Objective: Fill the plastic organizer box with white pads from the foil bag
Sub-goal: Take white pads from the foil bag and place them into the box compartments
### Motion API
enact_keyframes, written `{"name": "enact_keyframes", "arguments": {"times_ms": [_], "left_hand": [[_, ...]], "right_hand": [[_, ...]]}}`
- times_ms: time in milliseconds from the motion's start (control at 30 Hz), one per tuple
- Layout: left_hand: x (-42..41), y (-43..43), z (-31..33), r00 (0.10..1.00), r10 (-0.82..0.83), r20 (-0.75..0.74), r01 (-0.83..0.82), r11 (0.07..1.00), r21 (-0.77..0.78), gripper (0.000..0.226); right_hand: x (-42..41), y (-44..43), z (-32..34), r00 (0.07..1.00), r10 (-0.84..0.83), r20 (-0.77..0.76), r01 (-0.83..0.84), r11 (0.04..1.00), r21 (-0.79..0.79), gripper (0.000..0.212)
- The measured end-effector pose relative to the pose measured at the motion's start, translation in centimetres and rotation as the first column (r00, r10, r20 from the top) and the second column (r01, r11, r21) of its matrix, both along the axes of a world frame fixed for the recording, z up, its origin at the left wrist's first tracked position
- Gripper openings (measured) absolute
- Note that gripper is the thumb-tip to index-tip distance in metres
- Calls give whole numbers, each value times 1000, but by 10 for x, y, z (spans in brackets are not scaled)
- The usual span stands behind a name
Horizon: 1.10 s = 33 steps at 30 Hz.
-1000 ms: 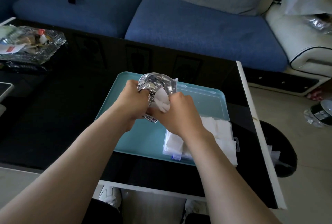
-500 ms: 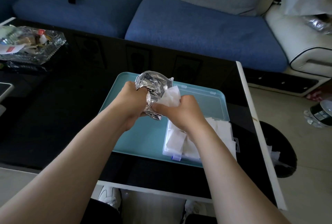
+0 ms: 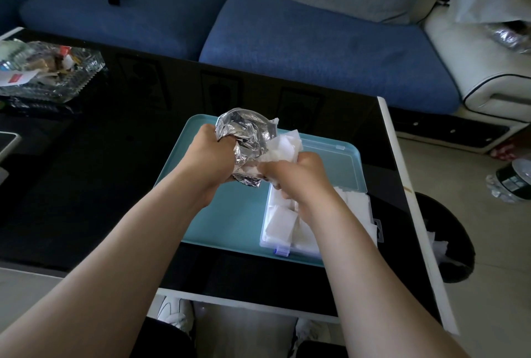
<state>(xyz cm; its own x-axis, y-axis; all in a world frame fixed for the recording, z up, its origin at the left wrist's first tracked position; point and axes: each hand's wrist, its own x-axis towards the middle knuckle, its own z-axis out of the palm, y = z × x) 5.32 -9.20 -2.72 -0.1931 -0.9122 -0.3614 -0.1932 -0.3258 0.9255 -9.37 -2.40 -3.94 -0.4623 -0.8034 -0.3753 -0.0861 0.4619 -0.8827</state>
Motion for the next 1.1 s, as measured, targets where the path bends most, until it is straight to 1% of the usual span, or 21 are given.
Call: {"name": "enact_keyframes", "arguments": {"times_ms": [67, 133, 200, 267, 333, 433, 467, 533, 600, 700, 767, 800, 833, 900, 933, 1000, 1100], "left_hand": [[2, 0, -1, 997, 11, 81, -7, 999, -40, 30], [4, 2, 2, 989, 22, 149, -13, 998, -63, 24], [6, 3, 3, 979, 26, 201, -15, 998, -58, 21], [8, 4, 4, 963, 30, 266, -18, 999, -47, 23], [9, 5, 7, 945, 35, 326, -26, 999, -33, 32], [10, 4, 5, 900, 29, 435, -40, 999, 16, 57], [11, 4, 4, 882, 31, 470, -36, 999, 2, 64], [11, 6, 6, 848, 61, 526, -27, 997, -72, 69], [11, 8, 7, 800, 88, 593, 4, 988, -152, 66], [9, 12, 10, 698, 39, 715, 104, 982, -155, 57], [7, 14, 9, 658, 22, 753, 179, 966, -185, 49], [5, 15, 8, 670, 41, 741, 206, 949, -240, 46], [2, 15, 9, 706, 66, 705, 224, 924, -310, 41], [-5, 19, 13, 825, 62, 562, 225, 876, -426, 31], [-8, 21, 15, 884, 21, 468, 211, 874, -438, 27], [-14, 26, 19, 951, -121, 284, 223, 905, -363, 24], [-22, 34, 21, 953, -295, 69, 302, 914, -270, 21]], "right_hand": [[-4, 0, 1, 998, -48, 28, 48, 999, 14, 14], [-8, -1, 3, 995, -87, 40, 87, 996, 2, 14], [-9, -1, 3, 996, -83, 40, 84, 996, -32, 15], [-10, 0, 2, 997, -72, 31, 74, 995, -67, 14], [-9, 0, 2, 998, -59, 10, 60, 995, -81, 13], [-8, -1, 3, 999, -33, -15, 32, 996, -79, 13], [-8, -1, 4, 1000, -17, -17, 16, 997, -72, 14], [-7, 0, 6, 1000, 7, -15, -8, 998, -55, 18], [-8, 1, 8, 1000, 10, -10, -11, 998, -55, 17], [-9, 3, 8, 1000, 6, -18, -7, 998, -62, 16], [-10, 4, 9, 1000, 7, -27, -8, 998, -67, 15], [-10, 4, 9, 999, 10, -32, -12, 997, -73, 15], [-10, 4, 10, 999, 14, -37, -17, 997, -82, 15], [-9, 7, 14, 998, 35, -48, -39, 994, -102, 15], [-9, 9, 15, 998, 53, -44, -58, 991, -117, 16], [-10, 14, 19, 995, 94, -25, -97, 985, -145, 16], [-12, 21, 22, 985, 159, -72, -168, 973, -156, 9]]}}
